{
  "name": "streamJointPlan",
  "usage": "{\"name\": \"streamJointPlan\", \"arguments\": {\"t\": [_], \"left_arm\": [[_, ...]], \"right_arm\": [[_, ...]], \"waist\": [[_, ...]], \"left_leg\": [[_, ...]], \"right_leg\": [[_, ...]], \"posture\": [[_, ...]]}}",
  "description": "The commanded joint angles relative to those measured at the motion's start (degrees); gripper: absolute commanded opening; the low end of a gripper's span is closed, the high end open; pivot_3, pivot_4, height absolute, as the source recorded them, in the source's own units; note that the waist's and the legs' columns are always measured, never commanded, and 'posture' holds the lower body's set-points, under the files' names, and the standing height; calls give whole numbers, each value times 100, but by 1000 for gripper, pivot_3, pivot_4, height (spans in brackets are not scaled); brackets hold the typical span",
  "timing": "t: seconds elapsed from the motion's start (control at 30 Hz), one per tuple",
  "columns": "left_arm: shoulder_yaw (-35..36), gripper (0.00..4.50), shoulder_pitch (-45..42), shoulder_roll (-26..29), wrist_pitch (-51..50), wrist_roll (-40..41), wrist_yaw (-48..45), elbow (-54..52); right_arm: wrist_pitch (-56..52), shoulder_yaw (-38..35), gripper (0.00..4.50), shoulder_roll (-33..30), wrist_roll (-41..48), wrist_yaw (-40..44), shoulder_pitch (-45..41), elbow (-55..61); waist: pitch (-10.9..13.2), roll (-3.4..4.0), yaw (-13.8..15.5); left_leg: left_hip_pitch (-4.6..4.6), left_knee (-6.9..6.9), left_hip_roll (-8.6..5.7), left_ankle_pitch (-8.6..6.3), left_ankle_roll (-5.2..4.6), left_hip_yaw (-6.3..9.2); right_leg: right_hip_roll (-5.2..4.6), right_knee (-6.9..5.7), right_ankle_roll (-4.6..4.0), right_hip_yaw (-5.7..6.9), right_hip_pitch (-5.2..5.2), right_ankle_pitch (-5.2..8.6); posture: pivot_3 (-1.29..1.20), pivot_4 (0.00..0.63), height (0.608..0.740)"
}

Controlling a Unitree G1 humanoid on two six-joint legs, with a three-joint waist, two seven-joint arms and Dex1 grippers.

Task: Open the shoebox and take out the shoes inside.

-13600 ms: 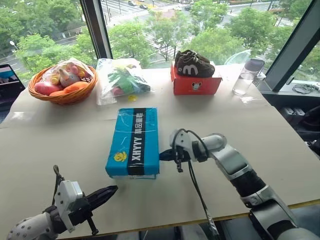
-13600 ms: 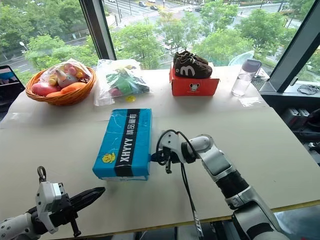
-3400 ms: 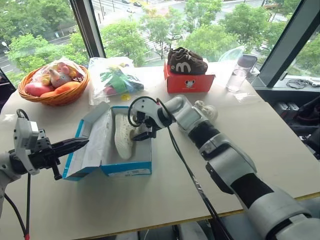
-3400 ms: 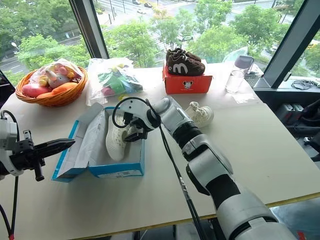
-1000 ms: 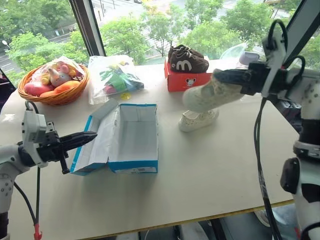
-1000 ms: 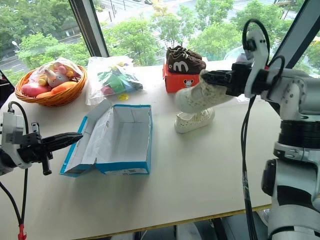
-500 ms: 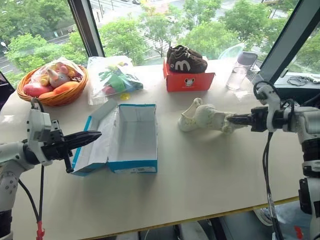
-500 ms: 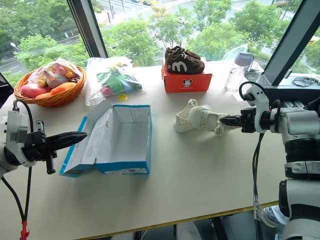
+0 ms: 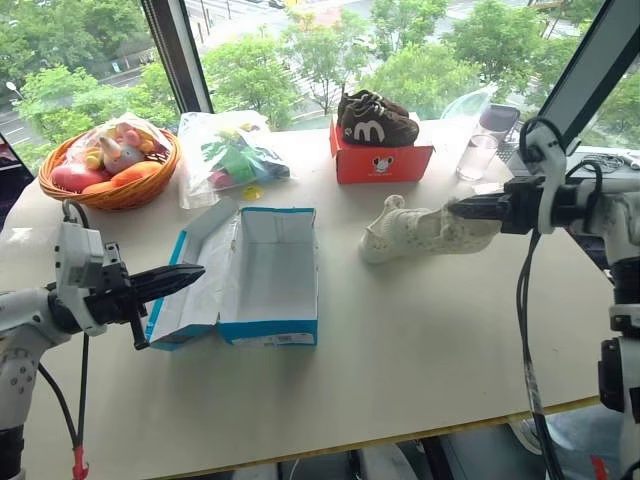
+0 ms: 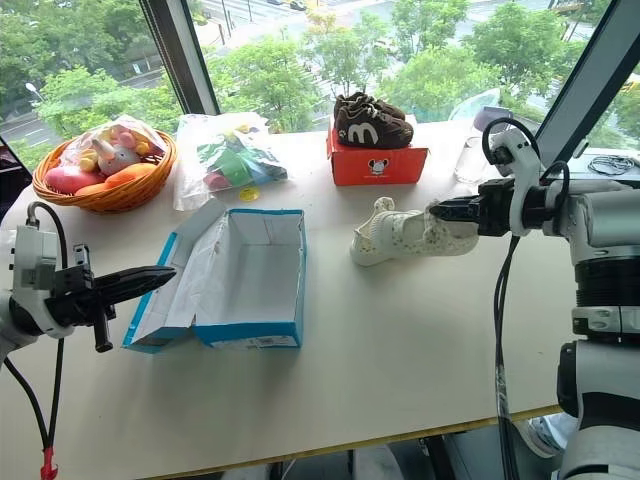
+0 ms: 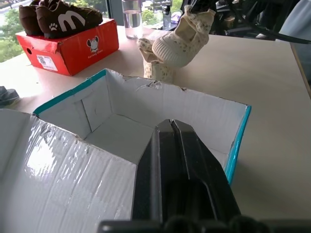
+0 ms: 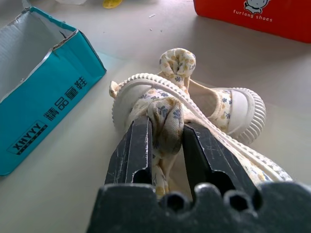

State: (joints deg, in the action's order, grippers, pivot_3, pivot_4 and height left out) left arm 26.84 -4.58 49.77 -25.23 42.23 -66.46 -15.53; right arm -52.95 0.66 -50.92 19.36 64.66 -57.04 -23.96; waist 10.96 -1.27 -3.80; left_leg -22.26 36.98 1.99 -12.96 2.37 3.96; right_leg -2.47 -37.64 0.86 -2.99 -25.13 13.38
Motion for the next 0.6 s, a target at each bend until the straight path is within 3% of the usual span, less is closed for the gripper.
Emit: {"name": "streamJointPlan", "arguments": {"t": [0.03, 0.37, 0.6], "left_arm": [[56, 0, -72, 19, 80, 84, 12, -110], [57, 0, -42, 35, 53, 118, 13, -126], [39, 0, -19, 31, 32, 142, 49, -171]], "right_arm": [[-33, -109, 1109, -235, 145, 275, -194, 246], [311, 11, 1109, -800, -60, 843, -495, -89], [758, 393, 1109, -671, -411, 970, -224, -197]], "waist": [[0, 0, -2], [0, 0, -13], [0, 0, -20]], "left_leg": [[0, 0, 0, 0, 0, 0], [1, 0, 0, 0, 0, -2], [6, 0, 1, 0, 0, -9]], "right_leg": [[0, 0, 0, 0, 0, 0], [0, 0, 0, -1, -1, 0], [1, -3, 1, -9, 0, 0]], "posture": [[0, 150, 740], [0, 150, 740], [0, 150, 740]]}}
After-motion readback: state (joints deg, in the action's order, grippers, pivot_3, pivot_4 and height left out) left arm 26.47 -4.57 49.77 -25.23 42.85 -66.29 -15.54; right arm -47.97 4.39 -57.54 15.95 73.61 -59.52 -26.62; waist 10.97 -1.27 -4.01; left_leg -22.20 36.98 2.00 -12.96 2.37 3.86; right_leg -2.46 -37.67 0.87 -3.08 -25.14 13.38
